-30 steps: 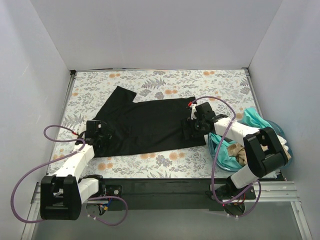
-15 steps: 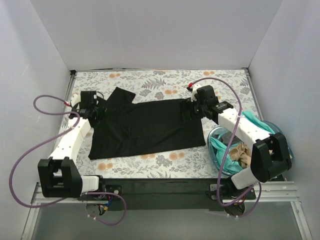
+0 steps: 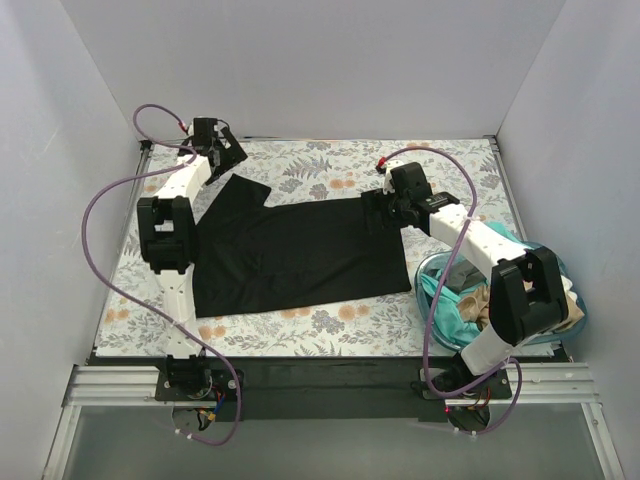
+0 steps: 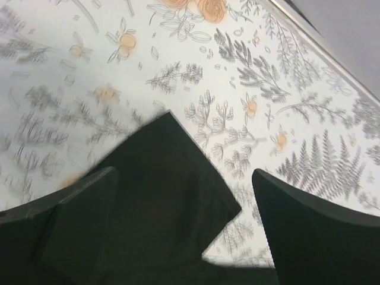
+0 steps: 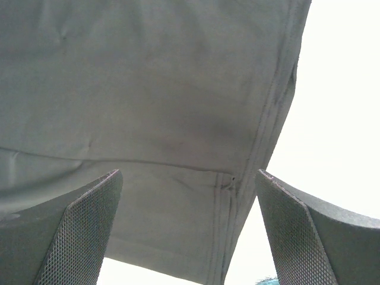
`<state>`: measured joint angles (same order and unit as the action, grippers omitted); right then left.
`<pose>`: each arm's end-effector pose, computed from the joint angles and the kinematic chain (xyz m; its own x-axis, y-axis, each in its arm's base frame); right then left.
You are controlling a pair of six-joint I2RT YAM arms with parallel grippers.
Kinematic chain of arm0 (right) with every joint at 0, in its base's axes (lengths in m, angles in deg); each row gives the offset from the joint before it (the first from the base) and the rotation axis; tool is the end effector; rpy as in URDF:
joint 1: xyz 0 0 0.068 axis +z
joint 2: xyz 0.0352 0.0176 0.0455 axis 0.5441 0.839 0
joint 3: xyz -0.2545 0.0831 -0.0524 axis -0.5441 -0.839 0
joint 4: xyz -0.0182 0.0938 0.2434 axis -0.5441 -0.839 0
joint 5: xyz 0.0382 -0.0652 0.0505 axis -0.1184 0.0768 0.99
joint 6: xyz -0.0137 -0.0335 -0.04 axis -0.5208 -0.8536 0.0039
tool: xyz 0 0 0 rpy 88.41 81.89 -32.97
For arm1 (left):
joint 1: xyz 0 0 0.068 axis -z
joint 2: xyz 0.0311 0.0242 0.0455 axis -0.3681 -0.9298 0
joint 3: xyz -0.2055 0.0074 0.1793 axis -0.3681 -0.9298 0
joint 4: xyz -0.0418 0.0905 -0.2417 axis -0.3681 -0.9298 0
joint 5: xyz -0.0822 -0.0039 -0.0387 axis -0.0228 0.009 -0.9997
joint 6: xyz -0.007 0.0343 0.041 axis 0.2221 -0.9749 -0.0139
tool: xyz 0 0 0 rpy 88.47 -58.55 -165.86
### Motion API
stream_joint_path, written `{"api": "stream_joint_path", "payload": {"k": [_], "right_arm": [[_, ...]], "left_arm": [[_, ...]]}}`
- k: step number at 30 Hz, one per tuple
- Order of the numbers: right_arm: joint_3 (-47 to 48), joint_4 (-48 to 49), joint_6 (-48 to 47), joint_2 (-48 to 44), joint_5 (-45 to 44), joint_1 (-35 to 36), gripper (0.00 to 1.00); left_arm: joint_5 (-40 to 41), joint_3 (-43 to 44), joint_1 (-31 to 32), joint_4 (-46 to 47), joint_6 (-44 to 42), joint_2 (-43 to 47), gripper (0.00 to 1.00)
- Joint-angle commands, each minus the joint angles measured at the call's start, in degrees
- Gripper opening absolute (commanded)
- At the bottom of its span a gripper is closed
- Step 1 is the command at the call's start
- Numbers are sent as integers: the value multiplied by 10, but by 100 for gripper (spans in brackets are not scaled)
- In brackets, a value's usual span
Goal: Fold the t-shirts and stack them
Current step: Fold the tshirt
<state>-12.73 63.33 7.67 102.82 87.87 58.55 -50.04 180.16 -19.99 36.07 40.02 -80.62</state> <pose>0.3186 0.1522 0.2560 -0.6789 -0.1772 -0.7125 -0.3381 0.9369 0.0892 0.4918 -0.0104 0.2244 -0.1768 -0.9453 -0.2741 -0.6956 0.3170 -0.6448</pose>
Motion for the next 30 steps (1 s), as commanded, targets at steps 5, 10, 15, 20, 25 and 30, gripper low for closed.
{"api": "stream_joint_path", "payload": {"k": [5,10,15,20,25,30], "right_arm": [[13,3,-18,18,-24,-6,98],[16,4,-20,21,-29,-10,98],[12,3,-18,23,-26,-11,98],[9,3,-17,22,-27,-11,98],[5,3,-14,20,-24,-11,98],[-2,3,-15,13,-31,-11,98]], "left_arm": [[-31,256,1,-85,-91,-177,85],[-5,248,4,-68,-117,-183,76],[23,230,23,-66,-170,-181,63],[110,223,50,-79,-220,-189,47],[150,234,52,-101,-225,-200,36],[150,244,52,-113,-221,-204,23]]}}
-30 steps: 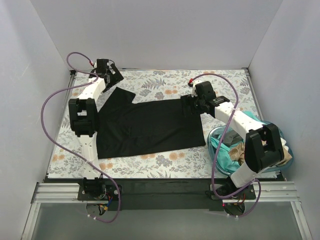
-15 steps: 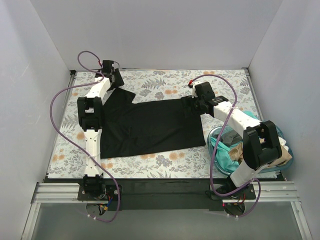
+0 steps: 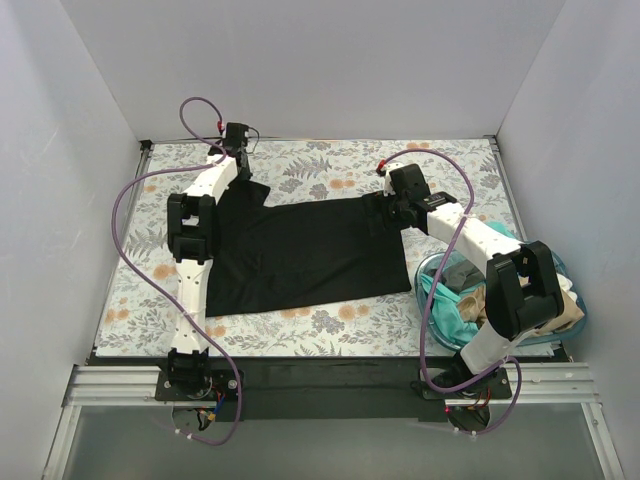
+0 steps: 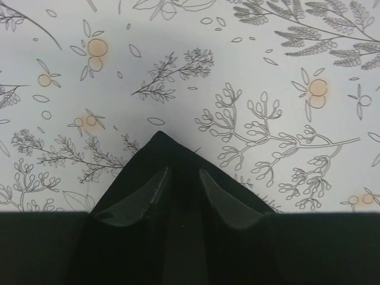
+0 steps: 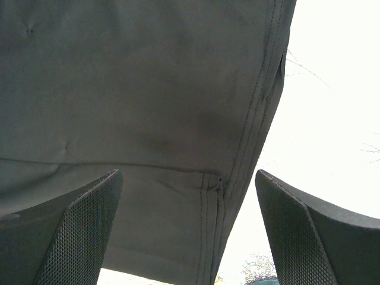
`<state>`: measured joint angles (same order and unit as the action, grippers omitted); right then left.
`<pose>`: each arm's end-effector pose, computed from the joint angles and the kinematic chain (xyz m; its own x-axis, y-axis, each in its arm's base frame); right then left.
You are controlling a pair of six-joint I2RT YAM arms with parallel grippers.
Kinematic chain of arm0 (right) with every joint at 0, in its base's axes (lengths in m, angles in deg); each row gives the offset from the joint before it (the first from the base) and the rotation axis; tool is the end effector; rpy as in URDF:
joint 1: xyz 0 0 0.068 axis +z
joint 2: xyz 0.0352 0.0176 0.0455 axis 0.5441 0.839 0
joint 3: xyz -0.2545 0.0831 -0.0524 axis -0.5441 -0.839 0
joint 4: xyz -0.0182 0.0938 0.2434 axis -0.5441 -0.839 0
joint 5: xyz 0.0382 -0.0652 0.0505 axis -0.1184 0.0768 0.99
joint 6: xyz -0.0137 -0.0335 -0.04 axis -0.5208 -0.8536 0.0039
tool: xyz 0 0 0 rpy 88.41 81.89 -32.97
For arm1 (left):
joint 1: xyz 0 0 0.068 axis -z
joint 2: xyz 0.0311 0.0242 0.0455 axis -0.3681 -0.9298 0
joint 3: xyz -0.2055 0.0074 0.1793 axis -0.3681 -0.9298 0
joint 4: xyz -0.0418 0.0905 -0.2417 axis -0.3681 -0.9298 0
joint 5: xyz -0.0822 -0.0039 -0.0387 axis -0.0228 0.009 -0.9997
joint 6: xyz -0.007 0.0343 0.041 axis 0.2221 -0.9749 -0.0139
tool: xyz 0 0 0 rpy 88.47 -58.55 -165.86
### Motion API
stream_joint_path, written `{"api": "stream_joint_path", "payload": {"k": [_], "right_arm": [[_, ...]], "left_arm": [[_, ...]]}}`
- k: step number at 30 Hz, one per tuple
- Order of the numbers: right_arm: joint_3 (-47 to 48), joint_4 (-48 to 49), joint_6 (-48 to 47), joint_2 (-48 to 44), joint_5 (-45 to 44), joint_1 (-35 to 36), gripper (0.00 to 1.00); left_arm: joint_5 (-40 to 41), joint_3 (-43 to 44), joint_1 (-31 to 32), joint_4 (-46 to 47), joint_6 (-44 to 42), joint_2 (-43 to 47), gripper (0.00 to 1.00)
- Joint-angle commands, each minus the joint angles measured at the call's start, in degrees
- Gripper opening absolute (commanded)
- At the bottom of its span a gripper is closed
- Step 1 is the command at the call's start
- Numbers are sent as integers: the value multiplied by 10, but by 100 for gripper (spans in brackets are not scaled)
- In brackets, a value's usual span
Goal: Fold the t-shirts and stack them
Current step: Fold the tshirt
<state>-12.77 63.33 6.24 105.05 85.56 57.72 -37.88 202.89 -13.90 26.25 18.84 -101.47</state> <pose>0.3260 0.1485 0.2427 -0.6955 -0.2013 -0.6897 -0.3133 0.9488 0.0391 0.5458 -0.0628 0.1579 -0.4587 -0.6898 -0.5602 -0.6562 0.6880 -0.3099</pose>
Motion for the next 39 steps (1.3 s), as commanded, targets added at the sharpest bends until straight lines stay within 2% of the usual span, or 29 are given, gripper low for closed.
{"api": "stream_joint_path", "payload": {"k": [1,6,16,18,22,29,39], "right_arm": [[-2,3,0,-12,-8,-3,98],[-3,1,-1,-11,-9,-3,98],[7,-6,0,7,-11,-3,98],[9,-6,-1,10,-12,-3,98],[17,-7,2,22,-17,-3,98],[110,-8,23,85,-40,-14,98],[293,-24,29,233,-94,-39,98]], "left_arm": [[30,16,-8,-16,-9,5,24],[52,16,-8,-21,-4,-2,30],[40,29,-8,-25,-4,-26,33],[40,27,-9,-33,4,-29,28],[38,7,-9,-39,28,-28,0],[35,-12,-8,-32,45,-9,0],[22,-99,-8,42,68,97,0]]}}
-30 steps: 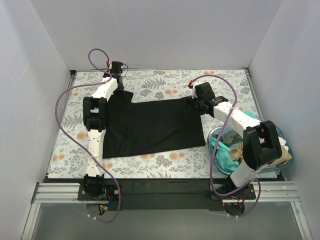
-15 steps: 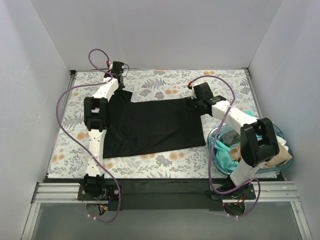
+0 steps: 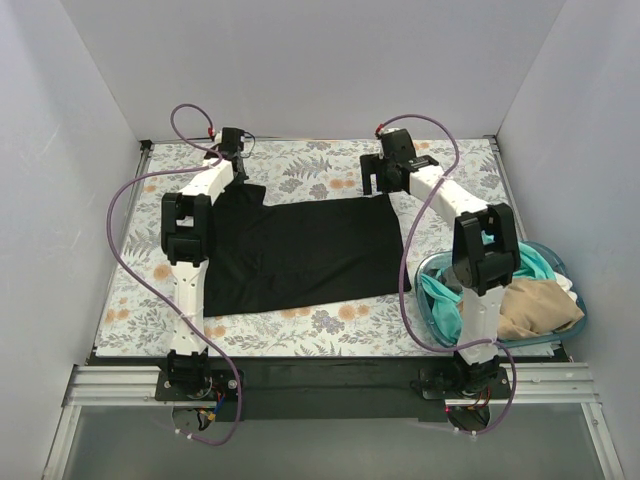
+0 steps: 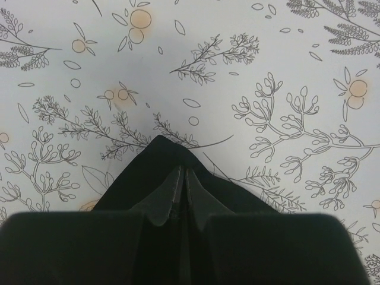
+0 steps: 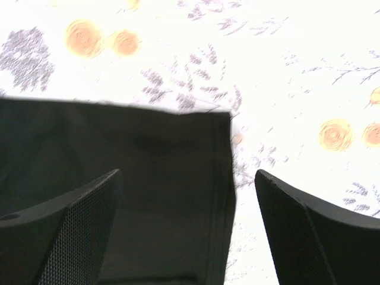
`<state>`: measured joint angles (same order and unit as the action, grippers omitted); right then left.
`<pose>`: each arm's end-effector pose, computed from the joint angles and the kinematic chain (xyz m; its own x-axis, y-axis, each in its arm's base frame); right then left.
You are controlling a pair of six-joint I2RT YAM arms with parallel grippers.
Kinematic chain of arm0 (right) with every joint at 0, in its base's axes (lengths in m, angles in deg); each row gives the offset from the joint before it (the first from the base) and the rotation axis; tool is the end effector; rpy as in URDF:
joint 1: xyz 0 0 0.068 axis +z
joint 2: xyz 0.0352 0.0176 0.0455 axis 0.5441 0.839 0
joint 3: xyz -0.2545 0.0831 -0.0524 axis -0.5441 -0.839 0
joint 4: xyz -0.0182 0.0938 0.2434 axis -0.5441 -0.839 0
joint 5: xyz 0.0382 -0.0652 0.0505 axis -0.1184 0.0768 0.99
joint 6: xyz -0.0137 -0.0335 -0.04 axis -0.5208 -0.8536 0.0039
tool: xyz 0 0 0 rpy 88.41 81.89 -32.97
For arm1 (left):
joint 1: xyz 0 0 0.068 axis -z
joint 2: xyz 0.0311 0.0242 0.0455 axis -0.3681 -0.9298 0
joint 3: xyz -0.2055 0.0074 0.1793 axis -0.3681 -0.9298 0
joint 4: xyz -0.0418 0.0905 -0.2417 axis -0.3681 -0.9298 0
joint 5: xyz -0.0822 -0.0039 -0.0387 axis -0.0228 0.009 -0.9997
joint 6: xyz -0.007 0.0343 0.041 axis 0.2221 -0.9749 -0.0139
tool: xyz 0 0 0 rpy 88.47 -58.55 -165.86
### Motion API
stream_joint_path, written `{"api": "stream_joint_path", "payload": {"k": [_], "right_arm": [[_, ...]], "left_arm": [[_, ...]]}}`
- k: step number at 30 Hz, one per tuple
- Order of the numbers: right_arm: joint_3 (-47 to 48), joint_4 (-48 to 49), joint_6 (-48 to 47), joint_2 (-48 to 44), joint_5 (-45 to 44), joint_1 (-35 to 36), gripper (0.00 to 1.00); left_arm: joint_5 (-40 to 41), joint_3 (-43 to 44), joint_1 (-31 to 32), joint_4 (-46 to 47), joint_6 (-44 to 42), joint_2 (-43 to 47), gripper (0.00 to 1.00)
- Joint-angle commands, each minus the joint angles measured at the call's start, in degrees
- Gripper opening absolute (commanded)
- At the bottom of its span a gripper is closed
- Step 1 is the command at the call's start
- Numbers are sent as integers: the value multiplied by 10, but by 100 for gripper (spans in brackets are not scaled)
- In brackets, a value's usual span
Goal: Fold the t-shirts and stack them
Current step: Fold the tshirt
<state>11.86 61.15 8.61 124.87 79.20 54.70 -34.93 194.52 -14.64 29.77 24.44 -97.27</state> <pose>0.4234 0.1628 0.2461 -0.6737 -0.1096 -0.7308 -0.1591 0.9873 -0.0014 0.5314 -0.0522 0.1547 -0.3633 -0.7467 -0.5571 -0.7262 0.6016 -0.3327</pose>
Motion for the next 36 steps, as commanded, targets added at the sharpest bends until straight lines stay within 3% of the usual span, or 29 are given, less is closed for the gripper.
{"api": "stream_joint_path", "payload": {"k": [1,8,11,16,30,32,36], "right_arm": [[78,-5,6,62,-36,-10,97],[168,-22,1,149,-51,-15,87],[177,-24,0,169,-63,-14,78],[161,-25,-2,187,-64,-15,72],[116,-24,-12,165,-32,-14,16],[116,-24,-13,159,-27,-14,2],[109,-20,-15,137,-12,-13,1]], "left_arm": [[-8,-22,-1,9,13,62,0],[-4,-58,3,21,22,77,0],[-1,-73,6,28,29,86,0],[1,-99,8,34,40,105,0],[19,-163,9,51,33,162,0],[15,-173,9,55,37,175,0],[18,-192,9,57,45,197,0]]}}
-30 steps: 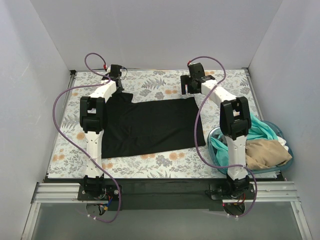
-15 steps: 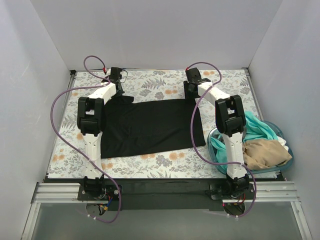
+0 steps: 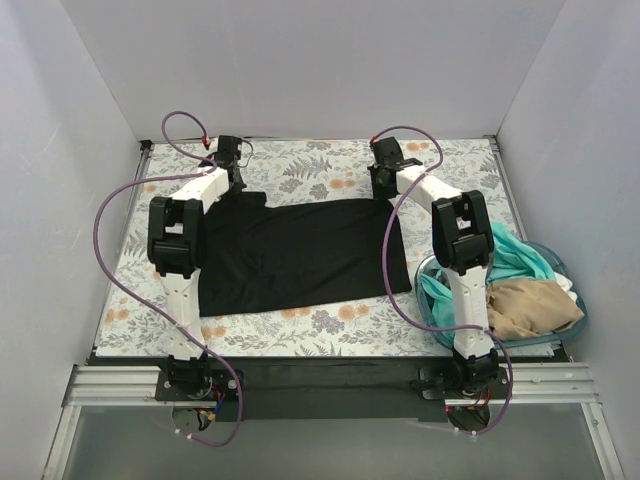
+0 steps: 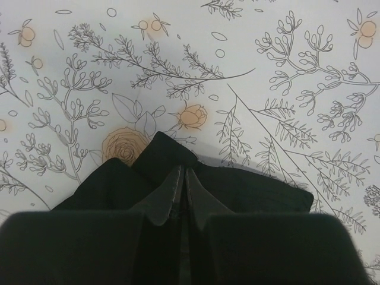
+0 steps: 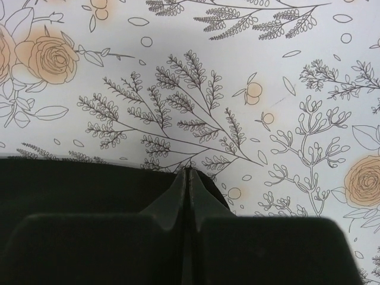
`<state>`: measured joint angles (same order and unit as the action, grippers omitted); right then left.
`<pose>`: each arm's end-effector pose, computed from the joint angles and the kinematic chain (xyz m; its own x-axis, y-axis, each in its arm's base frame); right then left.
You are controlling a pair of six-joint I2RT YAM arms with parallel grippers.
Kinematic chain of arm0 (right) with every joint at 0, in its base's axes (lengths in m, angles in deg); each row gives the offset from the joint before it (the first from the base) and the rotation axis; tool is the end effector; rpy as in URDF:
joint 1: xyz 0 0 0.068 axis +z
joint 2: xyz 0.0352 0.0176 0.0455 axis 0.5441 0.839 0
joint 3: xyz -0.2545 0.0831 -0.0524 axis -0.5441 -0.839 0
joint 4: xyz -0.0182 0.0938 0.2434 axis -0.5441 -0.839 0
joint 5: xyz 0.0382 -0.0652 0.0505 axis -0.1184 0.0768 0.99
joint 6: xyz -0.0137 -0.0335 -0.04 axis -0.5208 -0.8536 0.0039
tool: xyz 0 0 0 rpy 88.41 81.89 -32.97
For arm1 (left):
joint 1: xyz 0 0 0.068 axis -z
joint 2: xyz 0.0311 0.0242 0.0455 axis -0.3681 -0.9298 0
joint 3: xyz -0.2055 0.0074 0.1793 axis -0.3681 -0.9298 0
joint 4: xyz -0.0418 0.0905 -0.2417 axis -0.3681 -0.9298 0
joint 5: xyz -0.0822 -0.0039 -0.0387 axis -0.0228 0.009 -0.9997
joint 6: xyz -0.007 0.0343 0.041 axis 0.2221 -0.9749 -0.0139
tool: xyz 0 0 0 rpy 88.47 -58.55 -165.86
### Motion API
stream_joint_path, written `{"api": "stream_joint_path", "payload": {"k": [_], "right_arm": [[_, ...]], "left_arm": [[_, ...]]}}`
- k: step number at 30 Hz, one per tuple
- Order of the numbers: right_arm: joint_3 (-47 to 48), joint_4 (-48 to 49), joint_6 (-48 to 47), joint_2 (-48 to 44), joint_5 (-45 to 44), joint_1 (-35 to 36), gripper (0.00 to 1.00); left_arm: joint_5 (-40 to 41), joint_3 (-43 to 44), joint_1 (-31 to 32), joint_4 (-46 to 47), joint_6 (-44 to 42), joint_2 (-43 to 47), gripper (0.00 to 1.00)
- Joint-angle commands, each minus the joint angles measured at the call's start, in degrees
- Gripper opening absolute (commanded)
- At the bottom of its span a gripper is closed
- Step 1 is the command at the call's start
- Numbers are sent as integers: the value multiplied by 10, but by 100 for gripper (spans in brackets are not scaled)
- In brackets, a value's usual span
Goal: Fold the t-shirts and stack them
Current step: Fold the tshirt
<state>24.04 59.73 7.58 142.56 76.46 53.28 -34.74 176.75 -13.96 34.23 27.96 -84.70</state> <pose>0.4789 0.1695 0.1702 -0.7477 -0.1393 -0.6493 -0.1190 0.9900 -0.0753 0.4835 -0.0520 0.1715 -0.3325 -0.7767 -0.5349 -0.7461 0.5636 -0.3546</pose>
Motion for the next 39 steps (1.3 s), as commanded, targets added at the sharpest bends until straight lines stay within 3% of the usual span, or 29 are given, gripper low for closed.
{"api": "stream_joint_path", "payload": {"k": [1,15,39], "right_arm": [[-16,-4,-5,-45,19,2,1],[-166,75,-5,-172,62,6,1],[-262,98,-10,-272,57,5,1]], "left_arm": [[16,-19,3,12,16,77,0],[13,-229,23,67,69,252,0],[16,-518,56,70,203,564,0]]}}
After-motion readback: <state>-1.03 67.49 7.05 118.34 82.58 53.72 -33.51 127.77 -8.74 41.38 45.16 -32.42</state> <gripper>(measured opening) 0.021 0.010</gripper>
